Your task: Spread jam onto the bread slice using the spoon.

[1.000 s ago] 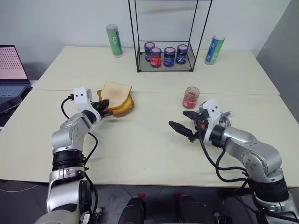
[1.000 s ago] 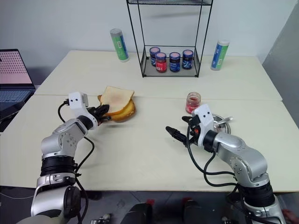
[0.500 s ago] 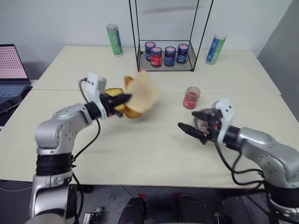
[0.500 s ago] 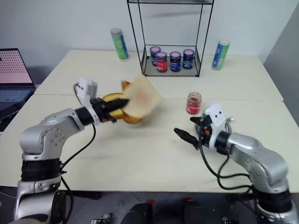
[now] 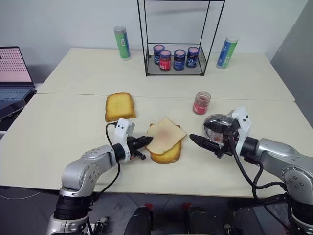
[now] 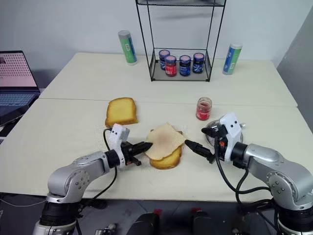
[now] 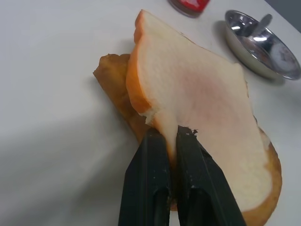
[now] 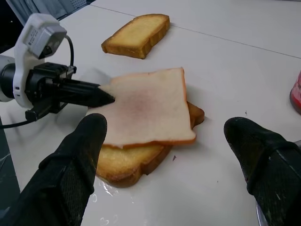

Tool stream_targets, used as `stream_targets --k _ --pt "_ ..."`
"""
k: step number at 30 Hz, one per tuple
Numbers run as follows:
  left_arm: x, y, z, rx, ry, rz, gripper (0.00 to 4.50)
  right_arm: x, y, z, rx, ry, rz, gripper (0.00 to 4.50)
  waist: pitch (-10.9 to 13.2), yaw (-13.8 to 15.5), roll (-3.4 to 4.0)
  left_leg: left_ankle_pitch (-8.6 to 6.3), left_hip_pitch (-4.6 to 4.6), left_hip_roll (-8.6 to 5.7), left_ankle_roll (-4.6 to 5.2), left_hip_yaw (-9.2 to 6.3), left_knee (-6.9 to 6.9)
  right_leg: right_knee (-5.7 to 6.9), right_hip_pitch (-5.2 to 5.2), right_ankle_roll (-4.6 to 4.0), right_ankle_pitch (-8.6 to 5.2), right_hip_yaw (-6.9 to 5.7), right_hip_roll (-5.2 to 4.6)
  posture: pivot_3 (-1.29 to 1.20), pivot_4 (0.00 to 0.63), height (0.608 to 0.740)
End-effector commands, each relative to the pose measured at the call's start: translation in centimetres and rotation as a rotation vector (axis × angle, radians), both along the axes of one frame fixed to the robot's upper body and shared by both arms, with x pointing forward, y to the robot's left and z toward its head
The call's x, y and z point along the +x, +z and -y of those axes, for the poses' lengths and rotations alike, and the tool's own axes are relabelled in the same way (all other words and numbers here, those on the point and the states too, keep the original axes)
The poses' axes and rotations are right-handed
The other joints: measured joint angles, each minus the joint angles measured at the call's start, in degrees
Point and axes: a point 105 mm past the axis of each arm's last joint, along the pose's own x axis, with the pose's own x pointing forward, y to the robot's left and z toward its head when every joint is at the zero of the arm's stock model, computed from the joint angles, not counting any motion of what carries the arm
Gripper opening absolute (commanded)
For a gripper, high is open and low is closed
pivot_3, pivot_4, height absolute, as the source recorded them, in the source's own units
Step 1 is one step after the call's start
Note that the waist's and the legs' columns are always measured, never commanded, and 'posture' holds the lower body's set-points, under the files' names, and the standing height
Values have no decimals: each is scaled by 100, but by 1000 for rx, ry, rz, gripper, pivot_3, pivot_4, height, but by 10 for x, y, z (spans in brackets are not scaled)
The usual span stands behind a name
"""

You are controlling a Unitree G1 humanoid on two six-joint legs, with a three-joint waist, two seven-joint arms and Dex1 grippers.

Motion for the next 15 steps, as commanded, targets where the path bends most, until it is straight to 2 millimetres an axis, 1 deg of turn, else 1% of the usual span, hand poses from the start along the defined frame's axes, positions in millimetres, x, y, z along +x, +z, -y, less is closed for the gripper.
stream_targets --k 1,4,5,7,9,12,14,15 --pt "12 18 -15 26 47 90 14 2 10 -2 8 10 47 4500 0 -9 0 0 1 0 0 0 -1 0 -1 0 0 0 0 0 150 740" --pt "16 22 -20 33 61 110 14 4 11 -2 10 10 48 4500 0 -14 0 0 1 2 0 1 -3 0 -3 0 0 -1 2 0 150 740" --pt "17 34 -20 15 52 152 14 5 10 -2 12 9 48 4500 0 -14 0 0 1 2 0 2 -3 0 -3 0 0 0 1 0 150 740" --pt "23 66 -23 -60 59 249 14 7 10 -3 14 7 49 4500 1 -5 -2 0 0 1 0 1 -3 0 -3 0 0 0 1 0 150 740" --pt "32 91 -30 -113 103 320 14 8 10 -3 20 7 50 4500 3 -1 -5 0 -5 1 0 1 -1 0 -4 0 0 -8 1 0 150 740" --pt "45 119 -47 -146 173 405 14 9 11 -5 28 12 51 4500 3 -2 -5 0 -5 0 -1 2 1 -1 -3 0 0 -8 0 0 150 740" --pt "52 130 -57 -154 226 438 14 10 11 -6 31 14 51 4500 2 -9 -5 0 -3 -2 -1 5 1 -2 -2 0 0 -5 0 0 150 740" --pt "57 131 -62 -154 258 438 14 10 11 -6 31 15 52 4500 2 -16 -5 0 -3 -2 -1 5 0 -2 -3 0 0 -5 0 0 150 740"
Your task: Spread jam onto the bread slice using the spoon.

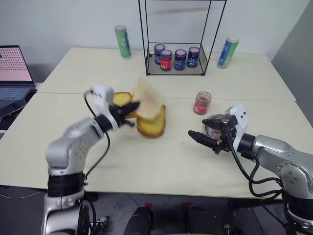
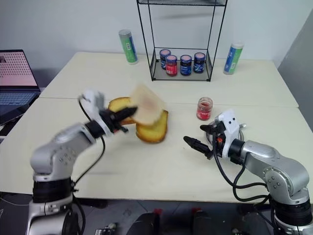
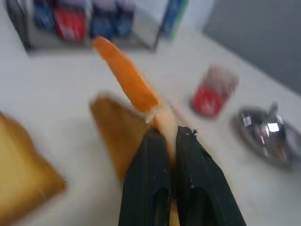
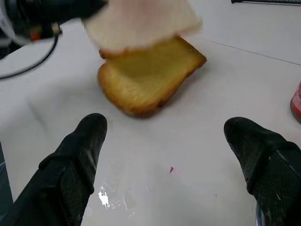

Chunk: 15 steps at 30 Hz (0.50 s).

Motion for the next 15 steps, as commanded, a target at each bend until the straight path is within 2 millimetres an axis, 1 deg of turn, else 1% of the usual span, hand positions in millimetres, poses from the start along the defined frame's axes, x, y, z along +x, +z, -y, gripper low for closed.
stream_targets --k 1,3,5,7,11,14,15 --pt "13 13 -22 -39 116 36 14 2 10 -2 11 12 51 4500 0 -10 0 0 0 1 0 1 0 0 0 0 0 -1 0 0 150 740" --pt "20 8 -31 -42 167 16 14 3 11 -2 12 13 52 4500 0 -12 0 0 0 1 0 0 -1 1 -1 0 0 -1 1 0 150 740" --pt "31 -7 -47 -107 253 -37 14 4 11 -3 15 14 53 4500 0 -9 0 0 -1 1 0 -2 -1 1 -2 0 0 -1 1 0 150 740" --pt "36 -16 -56 -149 302 -64 14 5 11 -3 17 13 52 4500 0 -7 0 0 0 1 0 -3 0 1 -2 0 0 -1 1 0 150 740" --pt "38 -33 -64 -151 358 -102 14 5 11 -1 11 6 53 4500 5 -4 -8 0 -3 0 0 -7 1 1 -3 0 0 -3 0 0 150 740" --pt "36 -38 -65 -145 364 -113 14 6 12 0 8 3 55 4500 5 -1 -8 1 -3 0 -2 -11 1 1 -3 0 0 -2 -1 0 150 740" --pt "35 -36 -63 -151 347 -105 14 5 12 0 6 2 55 4500 5 0 -8 1 -3 0 -2 -12 1 1 -3 0 0 -2 -1 0 150 740"
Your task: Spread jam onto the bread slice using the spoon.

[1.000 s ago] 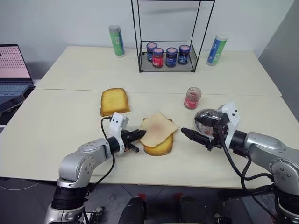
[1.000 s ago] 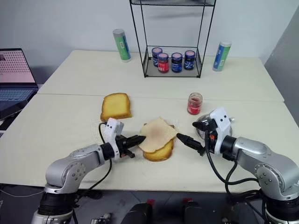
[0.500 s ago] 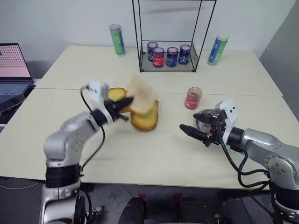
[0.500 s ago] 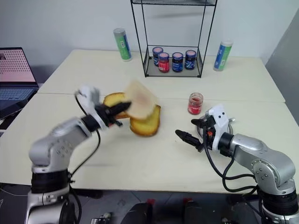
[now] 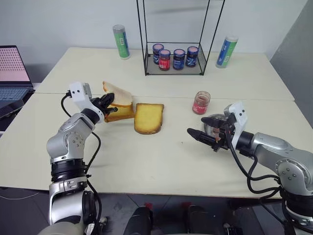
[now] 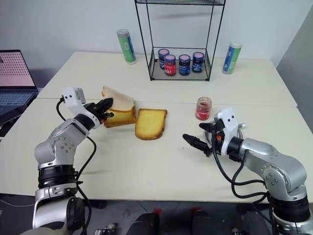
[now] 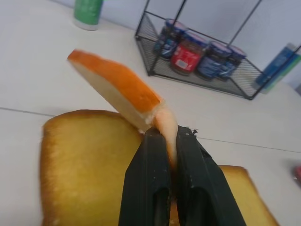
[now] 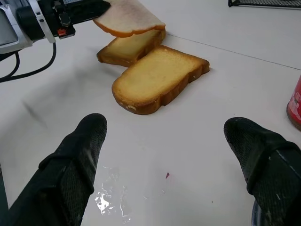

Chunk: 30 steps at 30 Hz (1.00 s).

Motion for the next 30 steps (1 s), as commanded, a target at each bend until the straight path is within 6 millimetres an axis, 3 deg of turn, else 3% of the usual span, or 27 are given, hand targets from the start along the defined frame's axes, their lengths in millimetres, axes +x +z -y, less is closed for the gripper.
stream_targets --k 1,4,6,8,12,17,22,30 --pt "-4 14 -1 -4 -6 68 14 0 9 0 -1 3 46 4500 0 0 0 0 1 0 0 0 0 0 0 0 0 0 0 0 150 740" --pt "-16 29 21 -71 -150 103 14 -2 8 0 -3 9 42 4500 0 -3 0 0 0 1 0 0 0 0 -1 0 0 1 0 0 150 740" --pt "-36 35 47 -92 -347 98 14 -3 8 0 -5 16 37 4500 0 -5 0 0 0 1 0 -1 0 0 -1 0 0 0 0 0 150 740" --pt "-70 26 79 -69 -585 21 14 -4 8 2 -8 18 32 4500 0 -20 0 0 -1 2 -1 0 -1 0 -2 0 0 4 0 0 150 740" --pt "-102 -1 107 -41 -749 -109 14 -6 7 6 -15 20 23 4500 -3 -15 6 -1 3 1 0 2 -4 0 0 0 0 10 -1 0 150 740" --pt "-123 -34 118 -7 -823 -233 14 -8 7 9 -22 22 19 4500 -3 -14 6 -1 10 8 3 4 -1 5 5 0 0 8 5 0 150 740" --pt "-133 -79 113 197 -816 -348 14 -10 6 10 -25 21 14 4500 -3 -4 6 -1 8 5 3 5 -5 1 4 0 0 11 4 0 150 740" --pt "-106 -89 97 302 -666 -314 14 -9 6 9 -25 21 15 4500 -3 4 7 -2 7 5 3 6 -5 -2 4 0 0 8 3 0 150 740"
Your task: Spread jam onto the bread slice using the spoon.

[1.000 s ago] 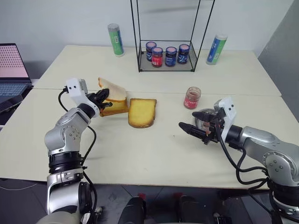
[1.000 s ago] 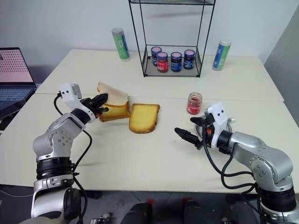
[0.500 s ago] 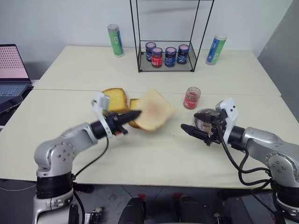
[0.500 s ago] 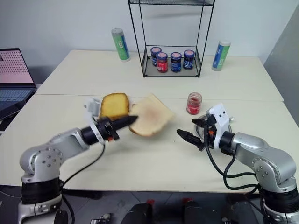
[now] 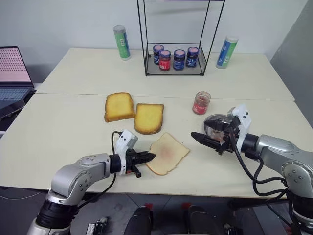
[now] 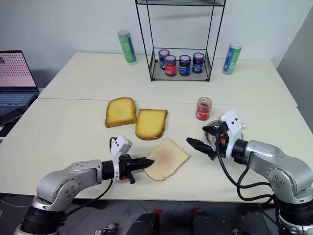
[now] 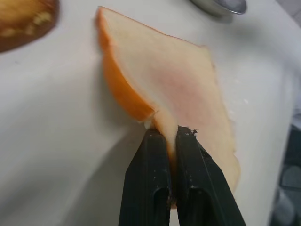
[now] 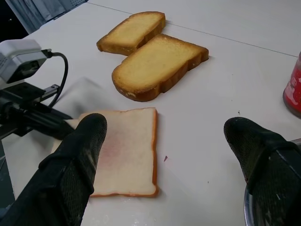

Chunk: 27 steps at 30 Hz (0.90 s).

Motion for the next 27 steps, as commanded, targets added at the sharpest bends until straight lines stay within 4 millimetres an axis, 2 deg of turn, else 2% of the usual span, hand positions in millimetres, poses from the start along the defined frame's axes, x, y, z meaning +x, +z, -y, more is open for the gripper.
stream_targets --k 1,5,19,27 --pt "14 5 -9 36 52 70 14 -3 10 -1 5 14 42 4500 0 -7 0 0 0 0 0 0 0 0 0 0 0 1 0 0 150 740" --pt "14 4 -10 45 6 63 14 -2 10 -1 5 16 41 4500 0 -12 0 0 0 1 0 0 0 1 -1 0 0 0 0 0 150 740" --pt "42 6 -16 111 -22 138 14 0 10 -2 1 9 53 4500 0 -10 0 0 0 0 0 0 0 2 0 0 0 -3 0 0 150 740" --pt "44 12 -16 94 -25 152 1629 -1 9 3 -2 -8 45 4500 0 -7 0 0 0 -1 0 -4 1 2 0 0 0 -3 -1 0 150 740"
